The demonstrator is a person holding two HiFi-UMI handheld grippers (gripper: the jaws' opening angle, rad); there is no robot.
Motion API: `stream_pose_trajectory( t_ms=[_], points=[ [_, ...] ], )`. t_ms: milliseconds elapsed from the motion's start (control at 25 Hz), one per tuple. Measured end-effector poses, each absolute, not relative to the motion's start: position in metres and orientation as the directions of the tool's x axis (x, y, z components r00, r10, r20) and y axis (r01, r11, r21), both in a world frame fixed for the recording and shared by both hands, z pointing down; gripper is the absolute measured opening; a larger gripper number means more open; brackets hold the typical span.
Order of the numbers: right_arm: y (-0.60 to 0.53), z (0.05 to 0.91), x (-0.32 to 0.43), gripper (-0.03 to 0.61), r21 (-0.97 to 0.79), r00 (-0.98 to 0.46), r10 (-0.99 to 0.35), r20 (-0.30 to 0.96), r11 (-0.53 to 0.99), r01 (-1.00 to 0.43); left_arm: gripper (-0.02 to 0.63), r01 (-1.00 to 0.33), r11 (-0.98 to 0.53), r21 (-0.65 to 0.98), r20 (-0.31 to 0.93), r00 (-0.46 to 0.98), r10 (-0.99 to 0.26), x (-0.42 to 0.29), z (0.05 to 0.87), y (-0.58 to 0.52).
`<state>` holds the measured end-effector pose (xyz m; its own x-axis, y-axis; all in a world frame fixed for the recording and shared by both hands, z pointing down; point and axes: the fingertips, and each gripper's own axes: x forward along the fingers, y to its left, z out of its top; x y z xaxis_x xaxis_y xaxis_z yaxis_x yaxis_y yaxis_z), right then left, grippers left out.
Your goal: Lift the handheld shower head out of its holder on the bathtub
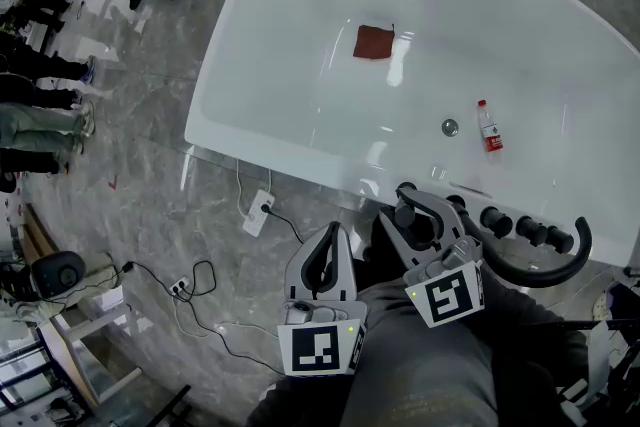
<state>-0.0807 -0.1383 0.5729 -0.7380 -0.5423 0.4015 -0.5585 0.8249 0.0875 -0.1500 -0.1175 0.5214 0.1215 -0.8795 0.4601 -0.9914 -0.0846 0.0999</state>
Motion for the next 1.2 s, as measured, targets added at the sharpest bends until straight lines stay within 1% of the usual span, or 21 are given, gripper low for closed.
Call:
stream_pose_trajectory(
  t_ms=[160,960,1200],
  points=[
    [-0.141,0.550,-0.088,0.130,0.084,-0.756,-0.545,0.363,0.827,-0.555,0.003,-0.992,-0.081,0.092,0.447,0.114,-0.887,-0.153,0.504,-0.115],
    [-0.139,0.462,-0.094,0.130,0.109,-0.756,-0.559,0.339,0.822,-0.559,0.004,-0.993,-0.074,0.094,0.402,0.106,-0.909,-0.165,0.421,-0.106],
    [-0.142,0.432,-0.091,0.130,0.112,-0.756,-0.577,0.309,0.811,-0.574,0.003,-0.992,-0.077,0.103,0.404,0.113,-0.908,-0.163,0.407,-0.104]
  ],
)
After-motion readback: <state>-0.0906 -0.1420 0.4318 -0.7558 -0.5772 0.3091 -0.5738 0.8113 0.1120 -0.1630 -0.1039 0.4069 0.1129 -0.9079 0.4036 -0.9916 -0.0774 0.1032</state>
